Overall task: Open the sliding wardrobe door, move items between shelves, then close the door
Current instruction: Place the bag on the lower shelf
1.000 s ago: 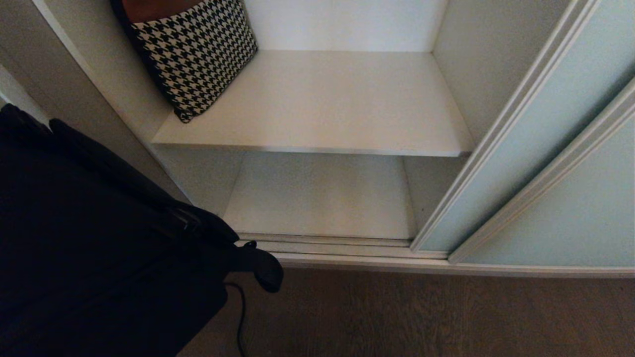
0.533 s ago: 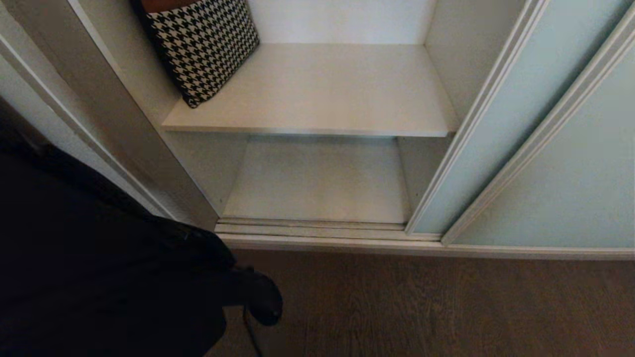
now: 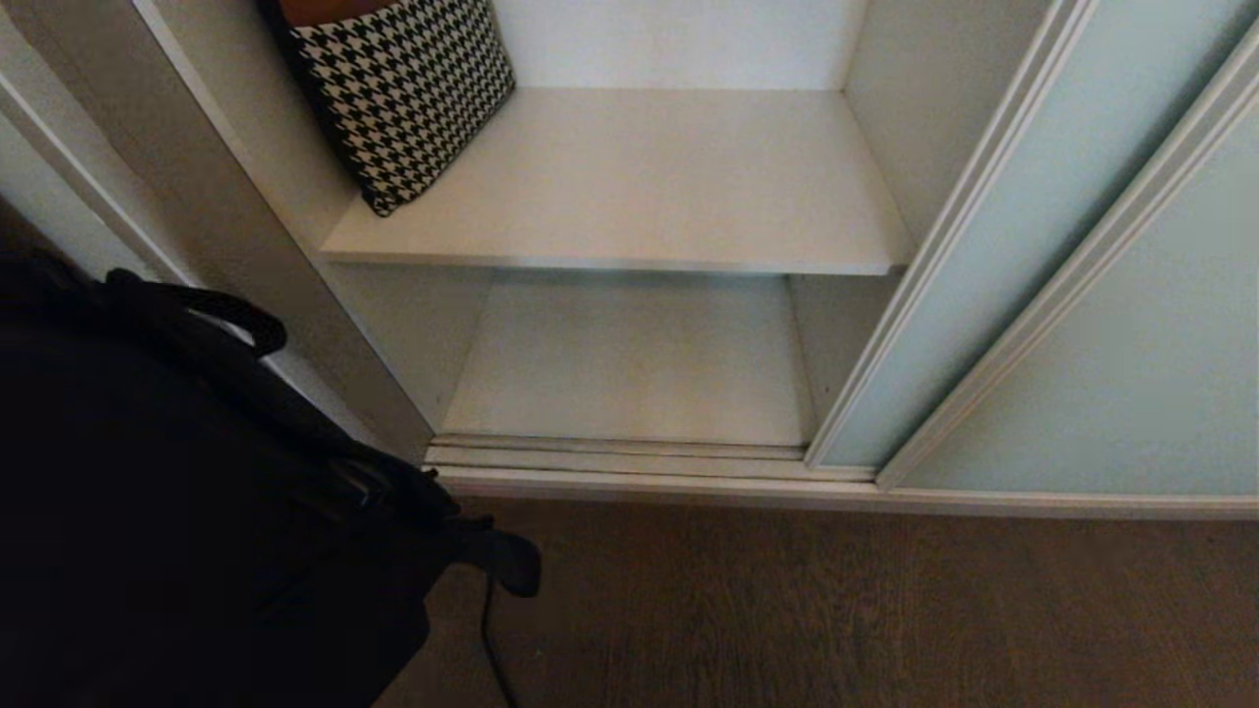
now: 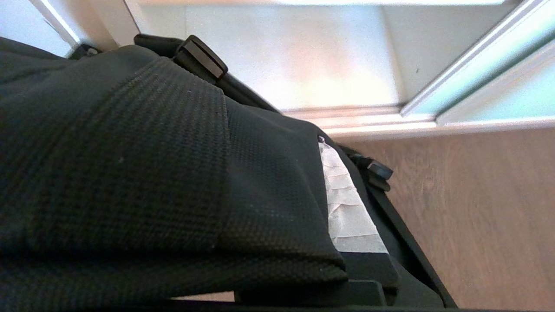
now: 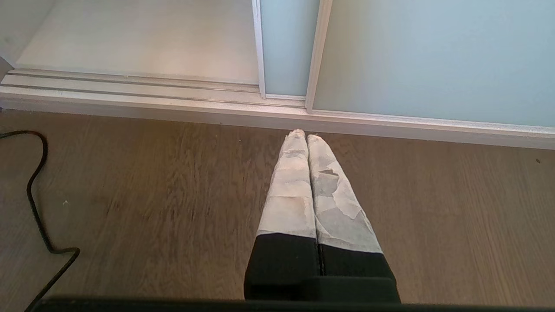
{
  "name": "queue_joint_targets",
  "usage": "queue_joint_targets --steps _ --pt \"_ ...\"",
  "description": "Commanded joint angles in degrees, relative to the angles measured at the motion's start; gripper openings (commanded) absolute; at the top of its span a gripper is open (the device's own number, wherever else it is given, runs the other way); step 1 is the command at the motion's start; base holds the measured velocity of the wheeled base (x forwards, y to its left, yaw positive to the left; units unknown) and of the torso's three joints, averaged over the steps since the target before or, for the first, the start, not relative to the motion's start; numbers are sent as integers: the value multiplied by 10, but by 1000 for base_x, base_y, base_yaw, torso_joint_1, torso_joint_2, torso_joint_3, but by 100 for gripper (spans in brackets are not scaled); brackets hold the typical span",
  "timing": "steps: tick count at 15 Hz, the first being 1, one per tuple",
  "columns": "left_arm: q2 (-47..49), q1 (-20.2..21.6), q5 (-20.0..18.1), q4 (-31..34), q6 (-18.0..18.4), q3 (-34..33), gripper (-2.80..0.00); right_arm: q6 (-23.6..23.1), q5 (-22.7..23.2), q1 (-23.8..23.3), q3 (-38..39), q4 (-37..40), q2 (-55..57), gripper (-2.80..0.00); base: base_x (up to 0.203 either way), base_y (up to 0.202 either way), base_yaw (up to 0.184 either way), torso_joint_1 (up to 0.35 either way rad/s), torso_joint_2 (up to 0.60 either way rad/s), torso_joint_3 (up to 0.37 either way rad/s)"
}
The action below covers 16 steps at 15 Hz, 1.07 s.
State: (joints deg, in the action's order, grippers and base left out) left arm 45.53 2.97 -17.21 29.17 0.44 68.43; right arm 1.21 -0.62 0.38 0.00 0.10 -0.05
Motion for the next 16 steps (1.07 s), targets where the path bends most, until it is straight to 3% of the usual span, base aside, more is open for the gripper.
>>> queue_joint_targets --steps 1,4,8,16 --pt "1 0 -1 -1 0 -8 -280 0 0 0 0 0 -1 -280 0 0 0 2 -1 -82" --pt "4 0 -4 -1 -1 -8 -280 0 0 1 0 0 -1 -280 0 0 0 3 1 -144" --pt "5 0 -37 4 -2 -17 -280 0 0 1 0 0 -1 -280 0 0 0 4 1 -194" --pt "7 0 -39 5 -3 -48 -280 0 0 0 0 0 -1 -280 0 0 0 1 4 -195"
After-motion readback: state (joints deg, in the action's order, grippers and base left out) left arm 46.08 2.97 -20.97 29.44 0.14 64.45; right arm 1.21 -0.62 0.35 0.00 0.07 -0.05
